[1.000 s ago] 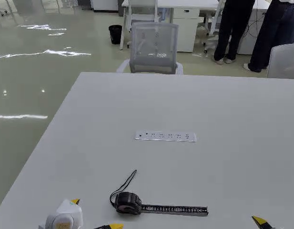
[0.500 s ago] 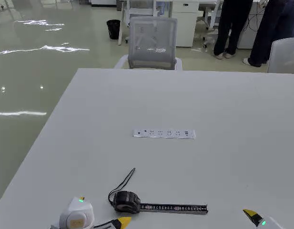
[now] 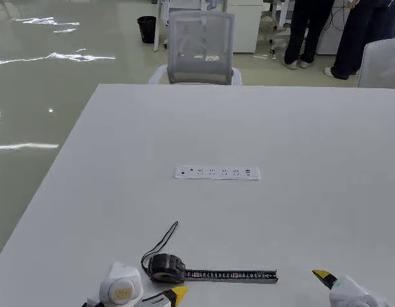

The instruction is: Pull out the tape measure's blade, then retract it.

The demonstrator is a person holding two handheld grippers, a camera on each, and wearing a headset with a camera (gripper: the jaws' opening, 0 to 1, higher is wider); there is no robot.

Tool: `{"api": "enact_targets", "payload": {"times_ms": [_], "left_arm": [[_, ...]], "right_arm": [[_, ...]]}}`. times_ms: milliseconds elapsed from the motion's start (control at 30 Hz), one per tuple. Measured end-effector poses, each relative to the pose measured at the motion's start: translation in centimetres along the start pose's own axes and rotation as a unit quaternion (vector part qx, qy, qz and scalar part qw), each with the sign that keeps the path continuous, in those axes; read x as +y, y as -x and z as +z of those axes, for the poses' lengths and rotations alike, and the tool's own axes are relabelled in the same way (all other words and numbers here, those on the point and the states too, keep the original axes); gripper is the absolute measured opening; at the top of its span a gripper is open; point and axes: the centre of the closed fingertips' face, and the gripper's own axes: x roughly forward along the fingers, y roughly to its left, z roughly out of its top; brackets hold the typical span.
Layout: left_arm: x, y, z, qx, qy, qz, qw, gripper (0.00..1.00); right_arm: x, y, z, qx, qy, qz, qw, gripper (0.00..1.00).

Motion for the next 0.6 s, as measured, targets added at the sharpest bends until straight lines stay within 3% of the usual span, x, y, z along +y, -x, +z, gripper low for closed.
{"api": "enact_targets", "payload": {"times_ms": [233,600], "left_arm": [[0.4,-1.2,0.6,-0.002,0.003,0.011,0.9999,0.99],[0.2,-3.1,0.1,0.009,0.009,0.017,0.9998,0.99]], "right_arm": [[-0.5,-1.3,0.2,0.008,0.012,0.006,0.9999,0.74],[-1.3,-3.1,-0.4,0.028,0.029,0.029,0.9988,0.69]]}}
